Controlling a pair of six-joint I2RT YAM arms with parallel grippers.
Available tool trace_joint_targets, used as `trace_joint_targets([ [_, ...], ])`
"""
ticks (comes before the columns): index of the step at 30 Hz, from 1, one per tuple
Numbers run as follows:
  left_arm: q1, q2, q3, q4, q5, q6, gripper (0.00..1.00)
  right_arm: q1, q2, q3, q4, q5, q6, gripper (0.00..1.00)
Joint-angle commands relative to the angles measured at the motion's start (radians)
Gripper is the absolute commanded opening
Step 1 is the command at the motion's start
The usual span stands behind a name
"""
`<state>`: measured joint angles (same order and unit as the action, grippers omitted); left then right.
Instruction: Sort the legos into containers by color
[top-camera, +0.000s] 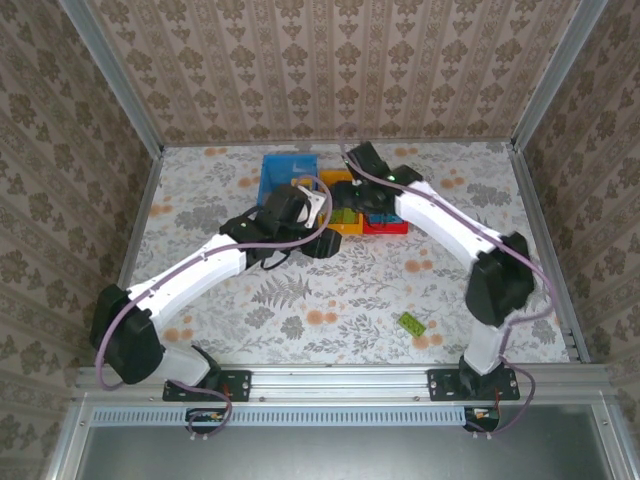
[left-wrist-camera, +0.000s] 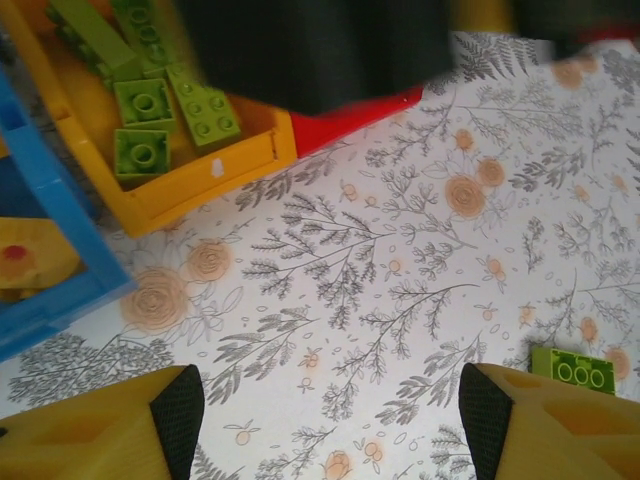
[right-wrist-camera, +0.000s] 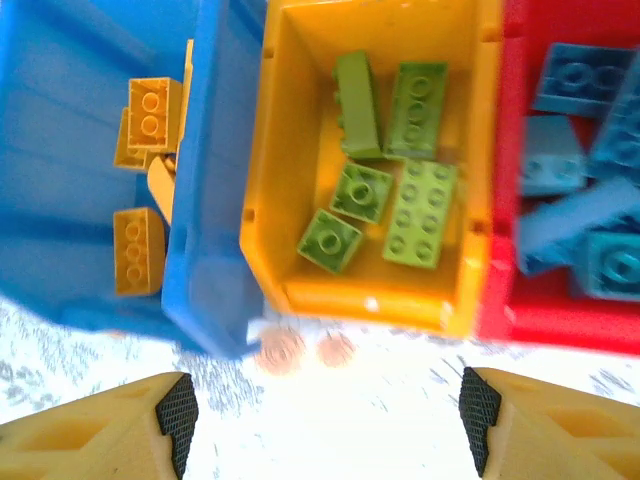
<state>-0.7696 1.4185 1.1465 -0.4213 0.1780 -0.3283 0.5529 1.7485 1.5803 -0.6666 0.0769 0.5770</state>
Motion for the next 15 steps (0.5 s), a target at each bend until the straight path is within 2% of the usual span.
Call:
trace_joint_targets([
  [1,-0.001,0.019,0.001,0.05,0.075,0.035,0.71,0.002,-0.179,-0.168,0.011,0.059,-0.024,0.73],
  [6,-0.031,0.028,-0.011,0.044,0.08,0.04,0.71,0.024,-0.435,-0.409,-0.084,0.059,0.004,0.74],
  [9,-0.053,0.026,-0.027,0.05,0.085,0.025,0.71,0.042,-0.532,-0.497,-0.182,0.044,0.052,0.74],
  [15,-0.098,0.021,-0.048,0.041,0.068,0.021,0.7,0.112,-0.588,-0.573,-0.369,0.019,0.123,0.75],
])
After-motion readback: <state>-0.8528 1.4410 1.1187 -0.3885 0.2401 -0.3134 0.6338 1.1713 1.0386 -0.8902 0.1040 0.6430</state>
